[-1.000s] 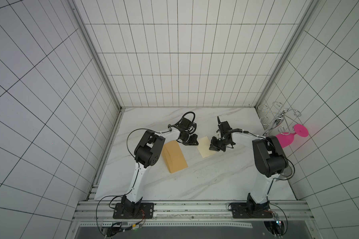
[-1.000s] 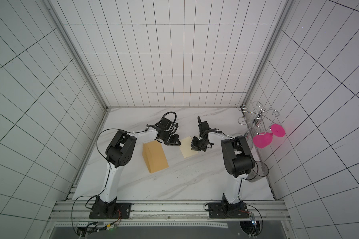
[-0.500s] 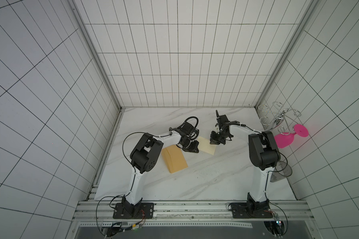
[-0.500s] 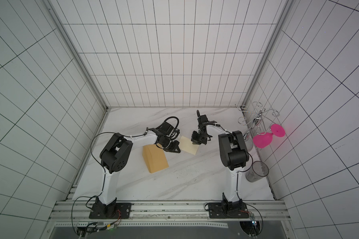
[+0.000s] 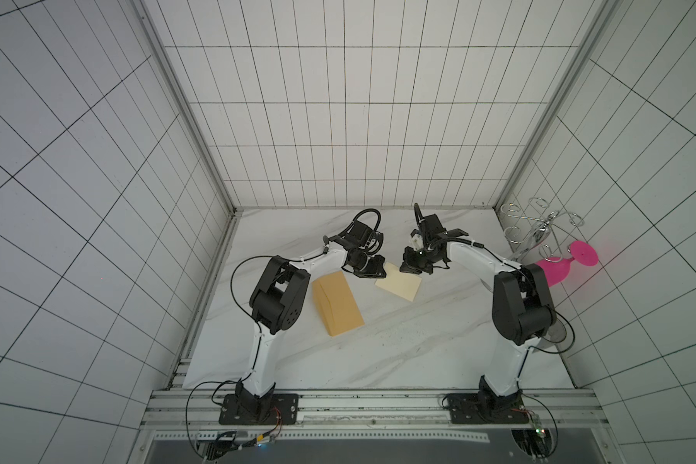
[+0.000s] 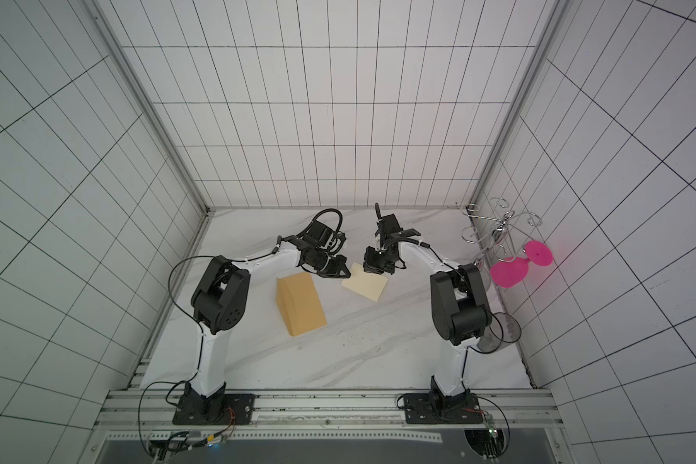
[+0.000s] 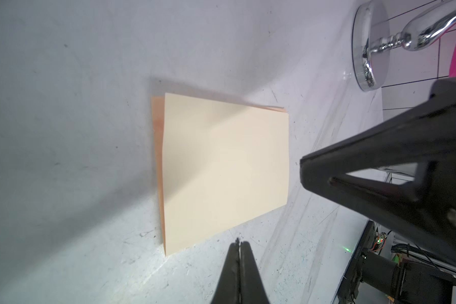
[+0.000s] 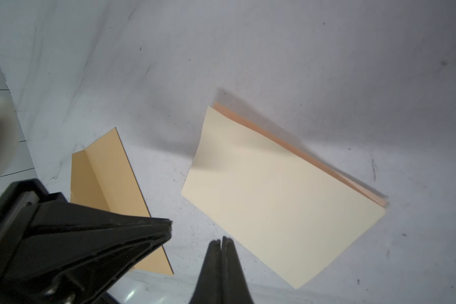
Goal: Fold the letter paper in half and place it into the envelope
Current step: Fold the letter paper at the center of the board.
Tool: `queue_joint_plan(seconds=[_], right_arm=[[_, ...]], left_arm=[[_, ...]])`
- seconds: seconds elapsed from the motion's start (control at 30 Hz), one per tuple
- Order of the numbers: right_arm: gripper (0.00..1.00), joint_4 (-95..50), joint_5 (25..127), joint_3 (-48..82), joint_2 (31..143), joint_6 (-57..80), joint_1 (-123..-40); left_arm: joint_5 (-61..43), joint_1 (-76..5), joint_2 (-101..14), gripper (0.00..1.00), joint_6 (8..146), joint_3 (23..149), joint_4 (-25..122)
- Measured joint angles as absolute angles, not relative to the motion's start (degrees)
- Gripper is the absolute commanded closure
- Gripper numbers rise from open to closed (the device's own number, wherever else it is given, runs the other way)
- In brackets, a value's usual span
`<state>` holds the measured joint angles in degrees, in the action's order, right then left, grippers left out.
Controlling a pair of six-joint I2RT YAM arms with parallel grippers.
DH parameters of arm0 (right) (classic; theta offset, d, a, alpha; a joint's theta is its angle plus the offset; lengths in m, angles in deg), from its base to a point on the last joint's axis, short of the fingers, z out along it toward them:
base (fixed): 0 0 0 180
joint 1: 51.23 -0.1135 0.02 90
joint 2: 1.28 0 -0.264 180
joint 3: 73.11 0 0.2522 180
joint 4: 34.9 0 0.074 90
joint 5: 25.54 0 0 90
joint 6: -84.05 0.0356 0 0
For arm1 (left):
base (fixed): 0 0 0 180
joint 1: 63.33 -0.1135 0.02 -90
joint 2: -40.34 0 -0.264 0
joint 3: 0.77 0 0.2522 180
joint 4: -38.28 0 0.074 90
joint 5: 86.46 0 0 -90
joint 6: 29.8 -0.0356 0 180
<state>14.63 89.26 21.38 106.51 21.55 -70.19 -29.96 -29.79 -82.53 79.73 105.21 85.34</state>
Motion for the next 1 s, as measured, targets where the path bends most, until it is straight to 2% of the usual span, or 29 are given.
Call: queue_joint_plan(seconds=[1.0], right_arm=[[1.0,1.5,96.7,11.0,109.7,34.9,-72.2]], left_arm=[[-28.5,-29.2,-87.0,1.0,79.7,103.5,84.2]])
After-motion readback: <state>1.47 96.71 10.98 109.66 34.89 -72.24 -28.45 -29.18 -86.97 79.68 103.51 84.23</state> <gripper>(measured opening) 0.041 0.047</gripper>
